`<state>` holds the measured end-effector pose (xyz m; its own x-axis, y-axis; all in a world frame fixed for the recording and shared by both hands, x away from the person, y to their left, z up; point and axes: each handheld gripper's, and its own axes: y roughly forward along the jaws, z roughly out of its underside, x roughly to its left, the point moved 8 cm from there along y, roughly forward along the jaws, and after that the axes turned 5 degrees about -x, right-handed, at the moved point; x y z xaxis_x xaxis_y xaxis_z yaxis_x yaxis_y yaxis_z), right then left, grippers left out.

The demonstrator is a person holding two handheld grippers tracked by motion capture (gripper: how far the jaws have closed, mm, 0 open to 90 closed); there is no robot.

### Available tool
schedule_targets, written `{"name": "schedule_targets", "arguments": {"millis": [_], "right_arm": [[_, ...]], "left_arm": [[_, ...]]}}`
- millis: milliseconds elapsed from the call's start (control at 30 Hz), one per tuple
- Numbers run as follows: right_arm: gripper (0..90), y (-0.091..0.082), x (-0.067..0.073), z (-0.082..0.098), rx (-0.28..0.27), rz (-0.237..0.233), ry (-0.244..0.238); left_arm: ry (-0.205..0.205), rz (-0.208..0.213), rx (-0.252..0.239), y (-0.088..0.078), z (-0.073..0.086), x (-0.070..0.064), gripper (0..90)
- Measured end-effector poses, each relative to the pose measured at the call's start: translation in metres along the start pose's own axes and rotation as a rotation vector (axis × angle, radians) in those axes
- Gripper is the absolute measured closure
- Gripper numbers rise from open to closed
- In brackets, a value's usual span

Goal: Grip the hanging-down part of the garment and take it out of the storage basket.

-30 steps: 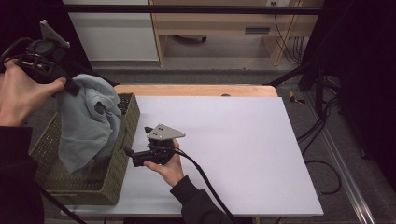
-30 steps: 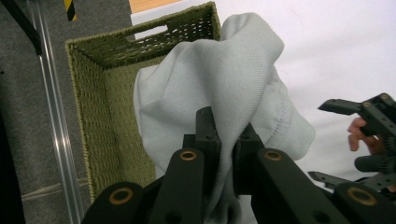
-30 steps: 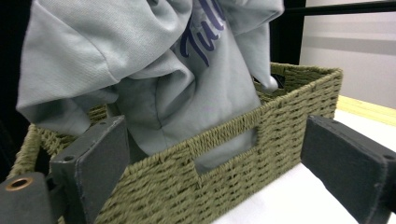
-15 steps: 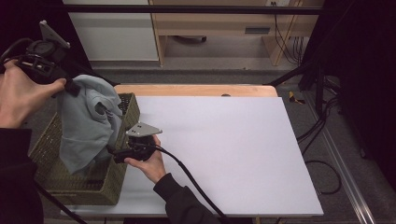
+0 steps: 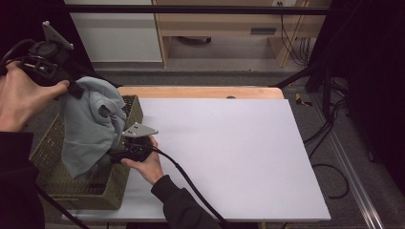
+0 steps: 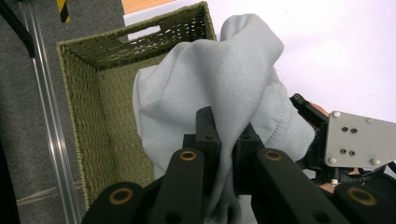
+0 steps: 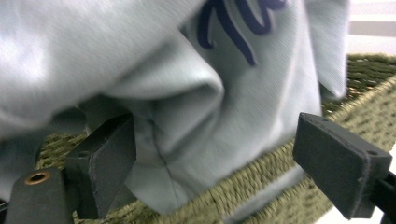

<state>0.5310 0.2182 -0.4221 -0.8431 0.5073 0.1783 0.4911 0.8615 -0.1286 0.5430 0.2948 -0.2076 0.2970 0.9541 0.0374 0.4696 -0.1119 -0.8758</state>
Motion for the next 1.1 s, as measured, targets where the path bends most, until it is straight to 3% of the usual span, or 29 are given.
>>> {"name": "schedule_targets", "arguments": {"millis": [133,200,233,267,433,467,733,1100], "right_arm": [[20.0,0.008,0.004,-0.002,0.009,-0.009,-0.005],[31.2,0.009,0.005,-0.003,0.005,0.000,-0.011],[43.3,0.009,0.007,-0.003,0.004,-0.001,-0.011],[43.3,0.009,0.007,-0.003,0.004,-0.001,-0.011],[79.4,0.009,0.003,-0.003,0.006,0.006,-0.014],[82.2,0.007,0.003,-0.004,0.003,0.003,-0.017],[85.4,-0.006,0.003,-0.013,-0.006,-0.035,-0.039],[85.8,-0.052,-0.010,-0.045,-0.073,-0.024,-0.055]], "left_arm": [[0.006,0.002,0.001,0.000,-0.001,-0.002,84.1],[0.008,0.002,0.000,0.000,0.000,-0.002,84.1],[0.006,0.000,-0.002,0.000,0.000,-0.002,84.1],[0.004,-0.001,-0.004,0.000,0.000,-0.002,84.1],[0.002,-0.004,-0.009,0.000,0.001,0.001,84.1],[0.000,-0.003,-0.010,0.000,0.001,0.001,84.1],[-0.008,-0.012,-0.018,-0.002,0.003,0.007,84.1],[-0.026,-0.008,-0.028,-0.004,0.004,0.012,84.1]]}}
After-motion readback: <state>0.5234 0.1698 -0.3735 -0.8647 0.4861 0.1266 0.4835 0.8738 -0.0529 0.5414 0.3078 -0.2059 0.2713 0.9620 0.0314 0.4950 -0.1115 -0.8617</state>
